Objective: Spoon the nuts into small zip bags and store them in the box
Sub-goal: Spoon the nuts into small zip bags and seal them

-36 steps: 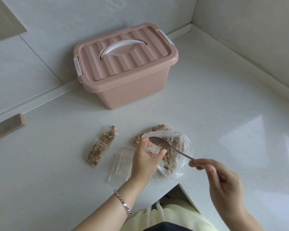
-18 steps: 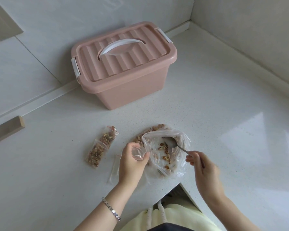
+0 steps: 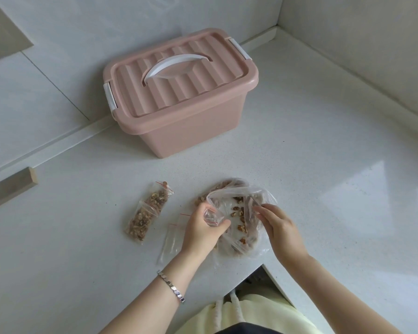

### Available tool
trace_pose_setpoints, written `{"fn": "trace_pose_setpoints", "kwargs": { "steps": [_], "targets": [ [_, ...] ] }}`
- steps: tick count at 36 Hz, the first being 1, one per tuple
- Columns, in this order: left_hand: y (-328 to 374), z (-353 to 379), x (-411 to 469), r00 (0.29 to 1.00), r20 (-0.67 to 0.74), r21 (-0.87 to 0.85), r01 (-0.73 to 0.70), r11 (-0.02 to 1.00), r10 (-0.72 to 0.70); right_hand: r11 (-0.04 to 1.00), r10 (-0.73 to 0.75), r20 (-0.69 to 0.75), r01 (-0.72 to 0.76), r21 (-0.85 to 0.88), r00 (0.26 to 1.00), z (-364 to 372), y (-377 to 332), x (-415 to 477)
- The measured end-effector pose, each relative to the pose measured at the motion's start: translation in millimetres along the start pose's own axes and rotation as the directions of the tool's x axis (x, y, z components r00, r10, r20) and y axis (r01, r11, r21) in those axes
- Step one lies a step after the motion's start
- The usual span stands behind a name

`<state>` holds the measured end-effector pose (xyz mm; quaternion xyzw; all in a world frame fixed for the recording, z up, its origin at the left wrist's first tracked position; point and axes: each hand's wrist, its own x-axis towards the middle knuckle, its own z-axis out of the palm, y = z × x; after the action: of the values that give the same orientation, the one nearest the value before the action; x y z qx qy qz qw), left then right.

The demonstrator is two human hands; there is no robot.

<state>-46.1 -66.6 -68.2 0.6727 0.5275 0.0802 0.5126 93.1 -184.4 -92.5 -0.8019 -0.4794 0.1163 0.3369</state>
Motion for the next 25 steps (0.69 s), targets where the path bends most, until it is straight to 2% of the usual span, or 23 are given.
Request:
{"fn": "trace_pose_setpoints", "kwargs": {
  "steps": [5, 10, 17, 22, 25],
  "targets": [
    [-2.4, -0.2, -0.2, 1.000, -0.003, -0.008, 0.010, 1.000, -0.010, 0.993, 0.042, 0.039, -0.046, 0.113, 0.998, -15.9, 3.9, -12.3],
    [-7.9, -1.8, 0.6, 1.000, 0.014, -0.015, 0.015, 1.000, -0.015, 0.986, 0.064, 0.093, -0.077, 0.145, 0.994, -26.2, 11.6, -27.9],
    [-9.1, -2.5, -3.4, 1.000, 0.025, -0.011, 0.018, 1.000, -0.018, 0.913, 0.322, 0.020, -0.316, 0.257, 0.947, -28.9, 6.1, -35.5],
    [-9.1, -0.4, -5.1, 0.999, 0.040, 0.009, 0.020, 1.000, -0.021, 0.874, 0.387, 0.096, -0.398, 0.278, 0.917, -23.5, -1.6, -45.9],
    [-9.7, 1.2, -5.0, 0.999, 0.041, 0.000, 0.021, 1.000, -0.021, 0.779, 0.452, 0.170, -0.480, 0.402, 0.876, -17.3, -4.0, -50.8]
  ]
}}
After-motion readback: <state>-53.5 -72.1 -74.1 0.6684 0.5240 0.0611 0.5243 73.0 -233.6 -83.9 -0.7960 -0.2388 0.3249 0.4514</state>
